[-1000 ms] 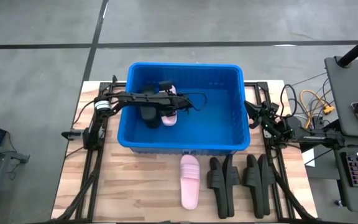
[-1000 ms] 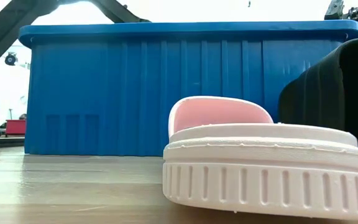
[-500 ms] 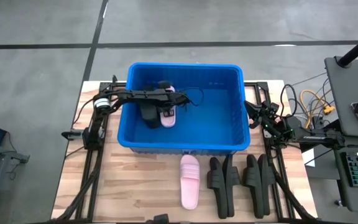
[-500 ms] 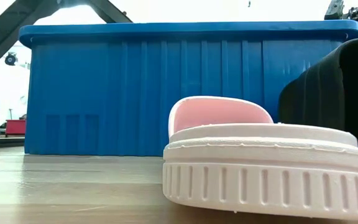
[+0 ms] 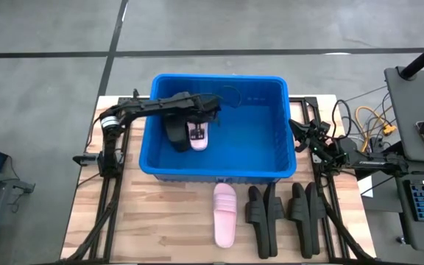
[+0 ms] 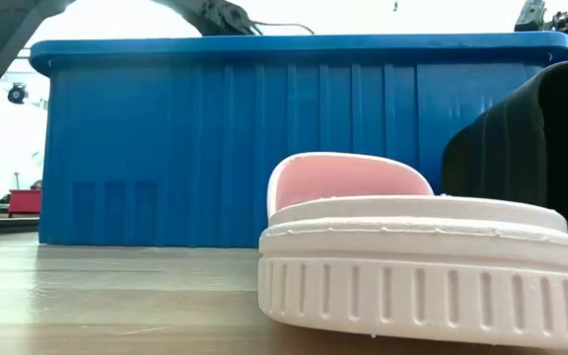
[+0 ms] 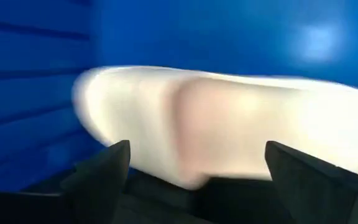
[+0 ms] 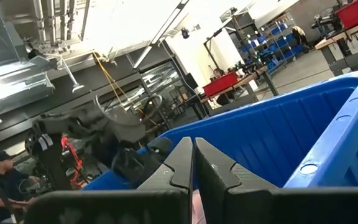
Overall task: Pick and place slides into bin
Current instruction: Put the pink slide into the bin
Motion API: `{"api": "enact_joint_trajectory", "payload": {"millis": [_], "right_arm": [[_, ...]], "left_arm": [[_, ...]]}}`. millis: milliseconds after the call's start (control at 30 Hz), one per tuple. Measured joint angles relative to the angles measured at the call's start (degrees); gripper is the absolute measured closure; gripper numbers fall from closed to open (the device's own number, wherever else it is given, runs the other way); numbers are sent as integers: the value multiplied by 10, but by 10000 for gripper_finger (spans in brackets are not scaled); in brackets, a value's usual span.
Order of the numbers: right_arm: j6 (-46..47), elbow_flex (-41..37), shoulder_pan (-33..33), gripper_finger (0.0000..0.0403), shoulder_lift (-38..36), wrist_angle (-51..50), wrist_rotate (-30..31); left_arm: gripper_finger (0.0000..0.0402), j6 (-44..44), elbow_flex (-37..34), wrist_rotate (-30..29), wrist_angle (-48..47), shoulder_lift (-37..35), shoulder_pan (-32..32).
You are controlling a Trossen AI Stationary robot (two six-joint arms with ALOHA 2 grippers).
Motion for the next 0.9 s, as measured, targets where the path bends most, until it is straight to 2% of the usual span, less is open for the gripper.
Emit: {"api": "enact_joint_trajectory", "payload": {"millis": [100, 200, 300, 367, 433, 467, 567, 667, 733, 833, 900], "right_arm": [[0, 0, 0, 394, 0, -3, 0], [0, 0, 0, 394, 0, -3, 0], [0, 0, 0, 394, 0, -3, 0], [0, 0, 0, 394, 0, -3, 0], [0, 0, 0, 394, 0, -3, 0], [0, 0, 0, 394, 0, -3, 0], [0, 0, 0, 394, 0, -3, 0], [0, 0, 0, 394, 1, -4, 0], [0, 0, 0, 394, 1, -4, -1], [0, 0, 0, 394, 1, -4, -1], [0, 0, 0, 394, 1, -4, -3]], "left_arm": [[35, -25, 50, 114, -86, -7, -6], [34, -123, 117, 266, -122, -26, -12], [34, -227, 168, 428, -82, -52, -22], [34, -293, 186, 485, -25, -76, -38], [34, -326, 199, 469, 29, -104, -67], [34, -325, 204, 434, 34, -117, -89], [34, -284, 211, 289, 33, -143, -171], [33, -281, 207, 132, 38, -144, -261], [33, -287, 204, 56, 46, -137, -316], [33, -326, 202, -12, 51, -111, -380], [33, -370, 200, -26, 52, -82, -413]]}}
